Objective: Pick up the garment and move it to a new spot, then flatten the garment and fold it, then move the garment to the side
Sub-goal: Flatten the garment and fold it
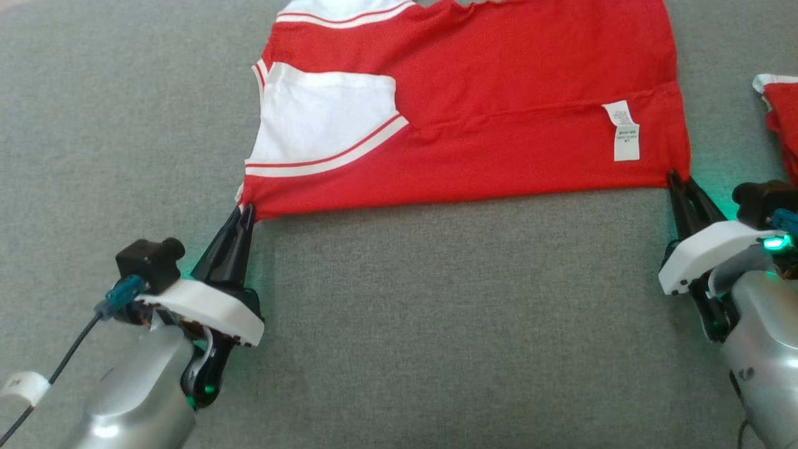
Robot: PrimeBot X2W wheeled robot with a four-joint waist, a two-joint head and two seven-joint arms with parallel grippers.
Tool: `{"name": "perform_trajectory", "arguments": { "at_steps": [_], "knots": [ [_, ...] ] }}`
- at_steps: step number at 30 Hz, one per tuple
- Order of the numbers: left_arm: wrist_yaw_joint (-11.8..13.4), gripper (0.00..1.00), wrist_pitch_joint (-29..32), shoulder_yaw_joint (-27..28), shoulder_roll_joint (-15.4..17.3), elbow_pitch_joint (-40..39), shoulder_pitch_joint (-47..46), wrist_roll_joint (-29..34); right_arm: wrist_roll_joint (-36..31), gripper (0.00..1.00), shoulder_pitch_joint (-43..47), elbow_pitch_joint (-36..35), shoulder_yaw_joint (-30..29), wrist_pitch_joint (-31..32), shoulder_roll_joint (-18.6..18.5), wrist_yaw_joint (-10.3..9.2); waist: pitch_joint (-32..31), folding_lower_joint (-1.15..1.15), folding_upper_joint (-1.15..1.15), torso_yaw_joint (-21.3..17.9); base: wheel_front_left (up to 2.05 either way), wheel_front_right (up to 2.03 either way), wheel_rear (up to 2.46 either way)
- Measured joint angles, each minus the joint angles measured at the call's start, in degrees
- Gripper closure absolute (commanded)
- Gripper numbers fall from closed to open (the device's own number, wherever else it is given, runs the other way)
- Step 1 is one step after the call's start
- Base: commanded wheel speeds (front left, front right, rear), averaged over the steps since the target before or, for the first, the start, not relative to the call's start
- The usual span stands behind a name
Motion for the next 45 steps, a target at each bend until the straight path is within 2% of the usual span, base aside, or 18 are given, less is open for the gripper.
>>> {"name": "perform_trajectory", "arguments": {
  "at_steps": [6, 10, 13, 21, 28, 29, 30, 31, 32, 39, 43, 45],
  "knots": [
    [-0.2, 1.00, -0.1, 0.7, 0.1, -1.3, 2.3, 1.0, 3.7, 1.00, 1.8, -1.2, 2.0, -0.3, -2.3, 0.00, -2.2, 0.00, 0.00, 0.2, 0.00, 0.00, 0.00],
    [-0.1, 1.00, -0.1, 2.8, 0.1, -5.7, 7.7, 2.5, 5.1, 1.00, 6.9, -4.6, 2.8, -1.1, -4.7, 0.00, -4.0, -0.01, 0.00, -0.2, 0.00, 0.00, 0.00],
    [1.1, 1.00, -0.1, 4.3, 0.2, -9.8, 13.2, 4.1, 6.2, 1.00, 11.7, -7.9, 2.6, -1.4, -6.1, 0.00, -5.1, -0.01, 0.00, -0.7, 0.00, 0.00, 0.00],
    [3.3, 1.00, -0.1, 6.1, 0.8, -17.9, 25.3, 6.2, 5.4, 1.00, 23.1, -15.2, -2.3, -1.6, -7.9, 0.00, -6.1, -0.01, 0.00, -1.5, 0.00, 0.00, 0.00],
    [4.9, 1.00, -0.1, 6.1, 1.1, -22.5, 32.0, 6.3, 2.7, 1.00, 30.8, -21.8, -8.3, -0.6, -7.7, 0.01, -6.9, -0.01, 0.00, -1.8, 0.00, 0.00, 0.00],
    [5.2, 1.00, -0.1, 6.1, 1.1, -22.5, 32.1, 6.3, 2.4, 0.85, 31.2, -22.3, -8.9, -0.2, -7.4, 0.01, -7.0, -0.01, 0.00, -1.7, 0.00, 0.00, 0.00],
    [5.2, 0.80, -0.1, 6.1, 1.1, -22.5, 32.0, 6.3, 2.1, 0.40, 31.6, -22.9, -9.4, 0.3, -7.2, 0.01, -7.1, -0.01, 0.00, -1.5, 0.00, 0.00, 0.00],
    [5.2, 0.24, -0.1, 6.1, 1.1, -22.5, 31.9, 6.3, 1.9, 0.00, 32.1, -23.5, -9.5, 1.2, -7.0, 0.01, -7.2, -0.01, 0.00, -1.4, 0.00, 0.00, 0.00],
    [5.7, 0.00, -0.1, 6.2, 1.2, -22.5, 31.9, 6.3, 1.6, 0.00, 32.5, -24.2, -9.5, 2.1, -7.0, 0.01, -7.2, -0.01, 0.00, -1.2, 0.00, 0.00, 0.00],
    [6.2, 0.00, 1.4, 6.3, 2.7, -23.9, 28.4, 8.3, 0.9, 0.00, 34.8, -30.2, -13.4, 4.5, -7.1, 0.01, -7.2, 0.00, 0.00, -1.2, 0.00, 0.00, 0.00],
    [6.1, 0.00, 3.9, 6.5, 3.9, -26.0, 22.1, 9.4, -0.3, 0.00, 34.8, -34.0, -14.8, 4.7, -6.3, 0.01, -6.2, 0.00, 0.00, -1.9, 0.00, 0.00, 0.00],
    [5.0, 0.00, 5.6, 7.1, 5.0, -26.5, 17.5, 10.3, -1.0, 0.00, 34.7, -35.7, -14.9, 5.4, -5.9, 0.00, -5.2, 0.00, 0.00, -2.4, 0.00, 0.00, 0.00]
  ]
}}
